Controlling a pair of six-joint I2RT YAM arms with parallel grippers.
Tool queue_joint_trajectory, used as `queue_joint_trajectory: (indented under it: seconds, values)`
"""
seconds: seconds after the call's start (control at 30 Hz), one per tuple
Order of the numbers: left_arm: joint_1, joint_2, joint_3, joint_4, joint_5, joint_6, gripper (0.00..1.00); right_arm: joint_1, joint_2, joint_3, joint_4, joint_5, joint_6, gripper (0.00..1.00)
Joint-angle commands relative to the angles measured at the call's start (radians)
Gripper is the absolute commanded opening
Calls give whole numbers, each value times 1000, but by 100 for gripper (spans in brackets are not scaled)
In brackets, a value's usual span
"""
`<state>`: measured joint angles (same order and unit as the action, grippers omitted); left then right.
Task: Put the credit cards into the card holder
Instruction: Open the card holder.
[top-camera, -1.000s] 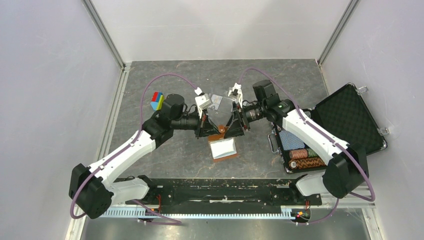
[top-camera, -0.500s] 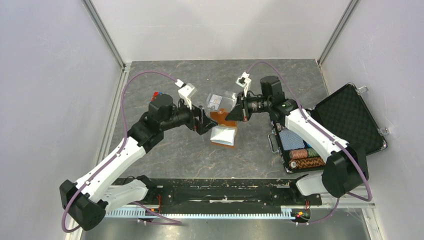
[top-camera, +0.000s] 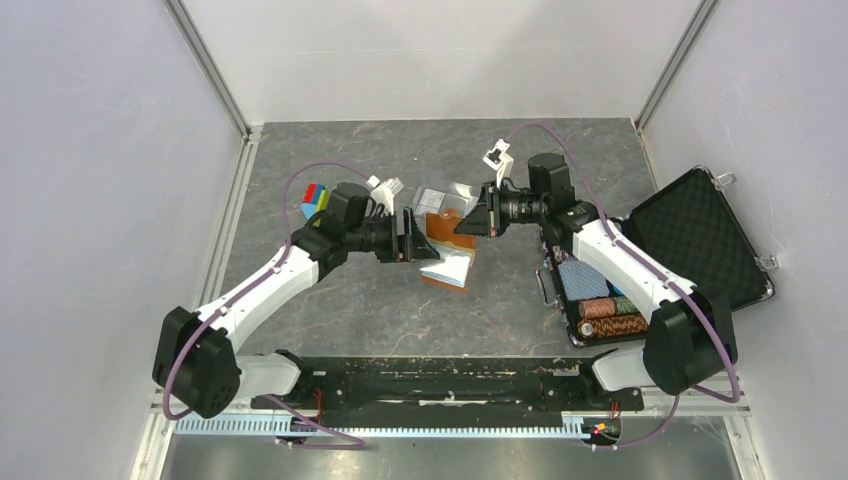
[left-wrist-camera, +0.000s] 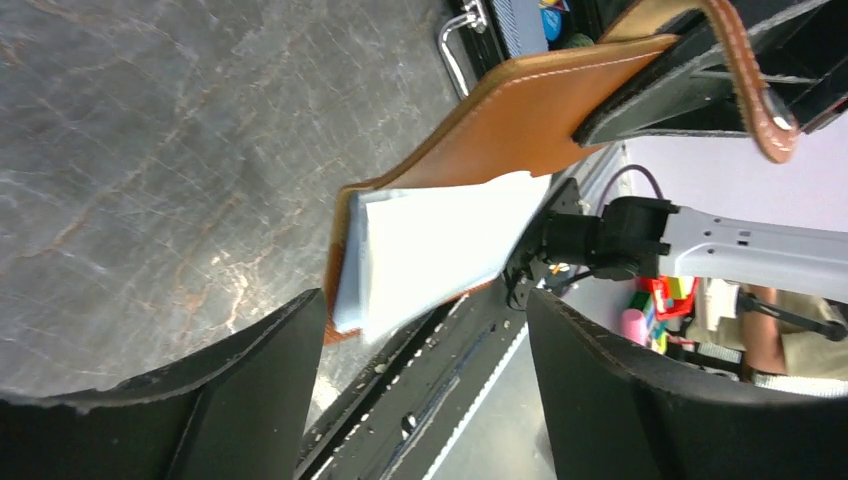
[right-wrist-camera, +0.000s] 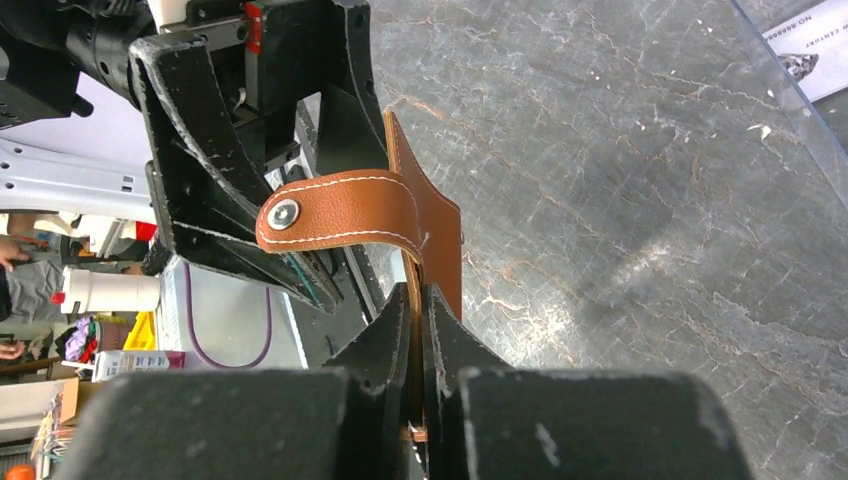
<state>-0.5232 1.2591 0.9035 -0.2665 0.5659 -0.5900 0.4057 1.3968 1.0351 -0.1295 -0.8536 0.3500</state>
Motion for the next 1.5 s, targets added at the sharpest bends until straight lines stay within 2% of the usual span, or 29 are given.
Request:
queue_joint_trajectory:
  seconds: [0.0,0.13,0.43,0.67,0.8,0.9,1.07,1.2,1.47]
  values:
    - [0,3,6,93,99,-78,76,-4,-26,-13,47,26,37,0]
    - [0,14,10,71,115,-62,70,-4,-23,-23,48,31,42,0]
    - [-4,24,27,-31,18,8,72,-4,-18,-27,50,30,45,0]
    - [-33,86,56,-30,10,11,71,-4,-11,-30,54,24,48,0]
    - [-36,104,80,-27,26,10,58,-5,-9,-33,54,27,51,0]
    - [-37,93,98,-37,17,12,55,-3,-7,-38,54,26,50,0]
    - [-44,97,146,-115,8,50,55,-4,7,-43,54,18,49,0]
    - [-46,96,164,-117,21,51,58,-5,13,-44,56,10,50,0]
    - [-46,85,132,83,81,-64,65,-4,9,-52,73,-31,83,0]
